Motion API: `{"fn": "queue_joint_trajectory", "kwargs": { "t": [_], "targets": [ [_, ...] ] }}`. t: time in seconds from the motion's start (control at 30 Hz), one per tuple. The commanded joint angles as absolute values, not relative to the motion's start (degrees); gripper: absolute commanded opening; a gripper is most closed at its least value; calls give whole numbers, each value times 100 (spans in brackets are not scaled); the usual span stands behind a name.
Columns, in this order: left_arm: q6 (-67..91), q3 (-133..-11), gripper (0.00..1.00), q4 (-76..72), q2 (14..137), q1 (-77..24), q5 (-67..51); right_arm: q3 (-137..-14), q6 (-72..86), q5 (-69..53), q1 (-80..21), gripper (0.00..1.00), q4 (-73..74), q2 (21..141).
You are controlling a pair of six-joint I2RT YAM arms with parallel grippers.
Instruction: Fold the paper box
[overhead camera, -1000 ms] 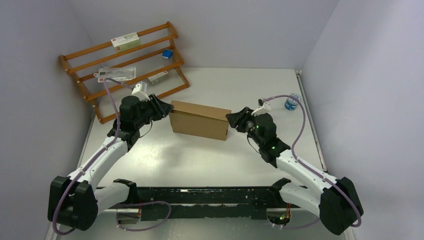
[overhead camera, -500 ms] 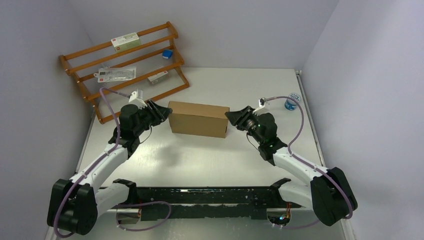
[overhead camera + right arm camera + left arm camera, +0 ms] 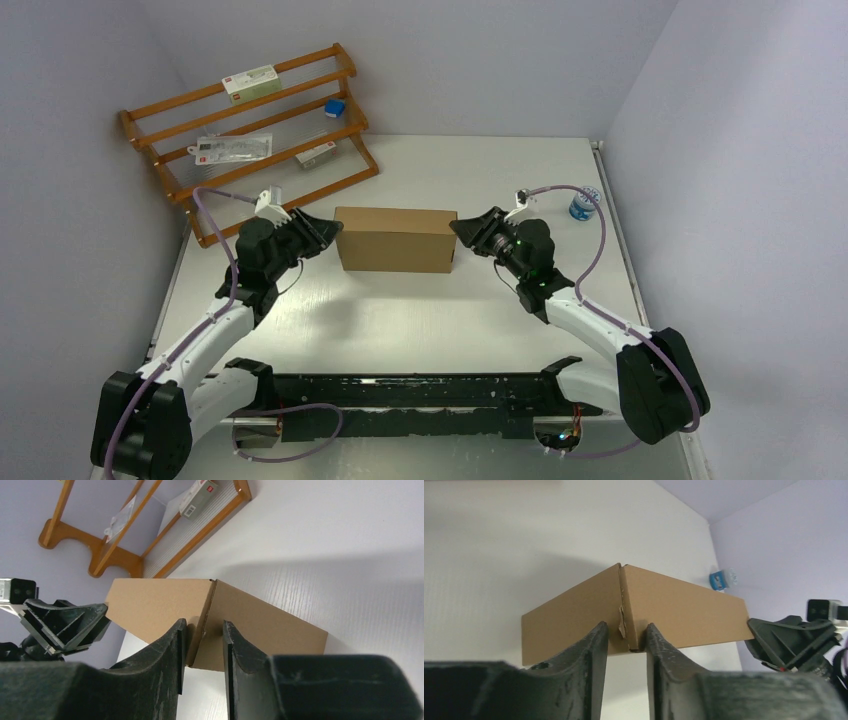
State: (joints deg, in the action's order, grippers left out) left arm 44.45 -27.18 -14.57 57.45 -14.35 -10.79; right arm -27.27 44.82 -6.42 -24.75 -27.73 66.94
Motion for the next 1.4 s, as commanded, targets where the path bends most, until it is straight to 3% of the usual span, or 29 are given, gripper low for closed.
{"fn": "queue_joint_trajectory", "kwargs": {
  "t": [0.0, 0.33, 0.43, 0.57, 0.63, 0.77, 0.93, 1.37],
  "targets": [
    [4559, -1866, 28, -529, 6178, -1388, -1384, -2019, 4030, -880, -1948, 28, -1007, 7268],
    [5367, -1178, 16, -1617, 6425, -1064, -2095, -1974, 3881, -1281, -1658, 11, -1111, 7945],
    [5247, -1266, 18, -1474, 6602, -1007, -2194, -1960, 3871, -1384, -1644, 4, -1166, 8147],
    [5000, -1459, 22, -1149, 6449, -976, -2023, -2013, 3776, -1613, -1646, 3, -1195, 8068],
    [4891, -1601, 24, -938, 6284, -969, -1865, -2092, 3722, -1761, -1649, 9, -1217, 7896],
    [4654, -1876, 26, -610, 6047, -967, -1657, -2382, 3628, -1863, -1636, 41, -1160, 7511],
    [4501, -1988, 26, -438, 5944, -967, -1557, -2687, 3611, -2180, -1609, 48, -1320, 7129],
    [4383, -2052, 29, -648, 6241, -967, -1786, -1917, 3694, -3491, -1436, 7, -2900, 7770]
  ]
}}
